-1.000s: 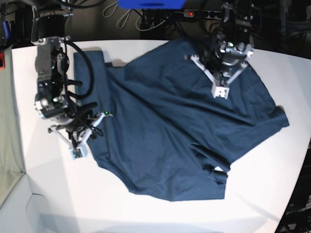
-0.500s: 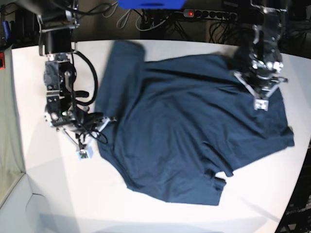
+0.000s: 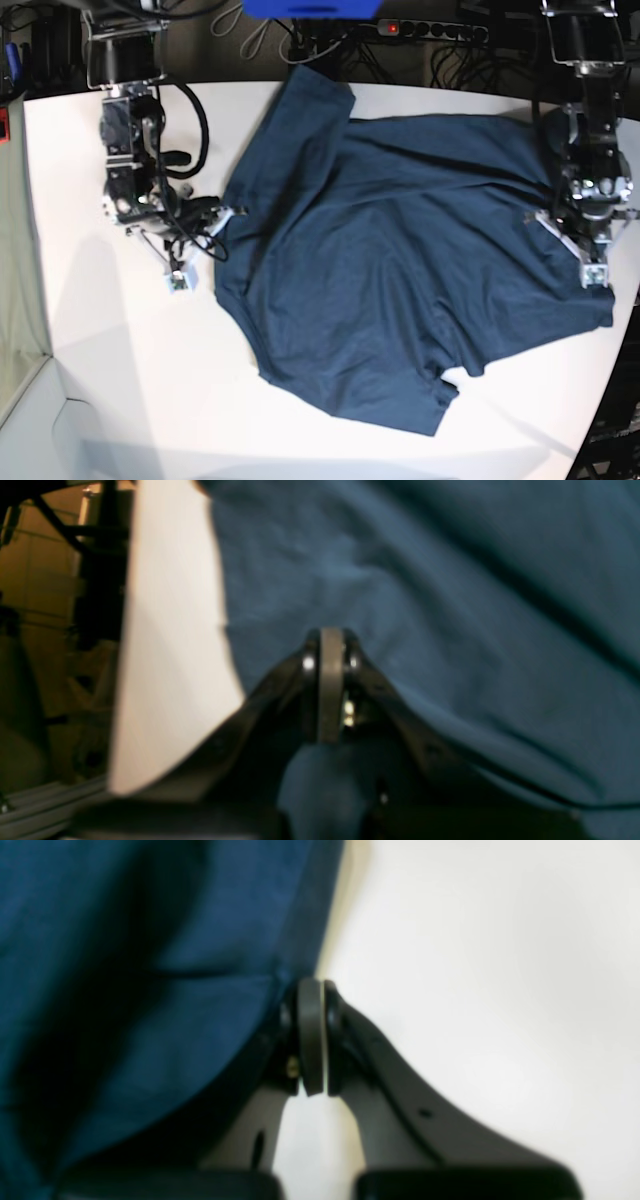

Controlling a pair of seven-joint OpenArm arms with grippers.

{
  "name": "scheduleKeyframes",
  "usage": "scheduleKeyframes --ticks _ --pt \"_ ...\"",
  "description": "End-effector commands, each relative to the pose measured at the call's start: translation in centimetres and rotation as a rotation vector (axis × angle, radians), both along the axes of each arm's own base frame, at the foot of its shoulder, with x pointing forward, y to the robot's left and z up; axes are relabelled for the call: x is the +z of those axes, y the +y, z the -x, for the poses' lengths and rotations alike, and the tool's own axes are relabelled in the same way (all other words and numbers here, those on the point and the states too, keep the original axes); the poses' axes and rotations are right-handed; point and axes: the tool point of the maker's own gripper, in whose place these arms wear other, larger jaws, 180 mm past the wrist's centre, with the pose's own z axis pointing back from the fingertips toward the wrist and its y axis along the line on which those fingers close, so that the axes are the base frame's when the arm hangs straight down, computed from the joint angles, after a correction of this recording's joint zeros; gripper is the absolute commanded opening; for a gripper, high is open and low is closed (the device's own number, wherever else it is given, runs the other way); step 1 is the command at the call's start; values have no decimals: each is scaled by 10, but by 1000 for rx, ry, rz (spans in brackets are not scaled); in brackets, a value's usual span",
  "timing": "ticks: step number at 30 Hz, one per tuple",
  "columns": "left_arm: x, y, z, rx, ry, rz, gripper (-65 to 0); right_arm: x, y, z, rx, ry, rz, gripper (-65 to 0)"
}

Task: Layout the t-shirt on the table in an organized manner, then fold the t-shirt properly
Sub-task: 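Grasp the shirt's shoulder edges with both grippers and pull them apart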

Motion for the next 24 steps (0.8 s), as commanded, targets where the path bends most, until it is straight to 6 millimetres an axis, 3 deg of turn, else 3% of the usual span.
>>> scheduleKeyframes --ticks 1,4,7,11,14,17,24 --pt "27 4 -11 -10 -80 -34 -646 23 2 -12 3 -81 -12 -650" --pt "37 -1 -10 -24 -106 -41 -646 44 13 -10 20 -144 -32 -650" --pt "20 -3 8 -27 -57 -38 -646 55 35 0 26 -173 -92 -650" --pt "-6 -4 18 -3 0 -6 -646 36 65 13 55 -107 -142 -650" --pt "-15 1 23 13 27 -1 -646 5 69 24 67 -21 -137 -650" --pt "-13 19 29 73 17 1 -646 -22 44 33 36 51 -94 -650" --pt "-7 33 33 114 1 -3 -646 -29 -31 39 -40 64 26 -650"
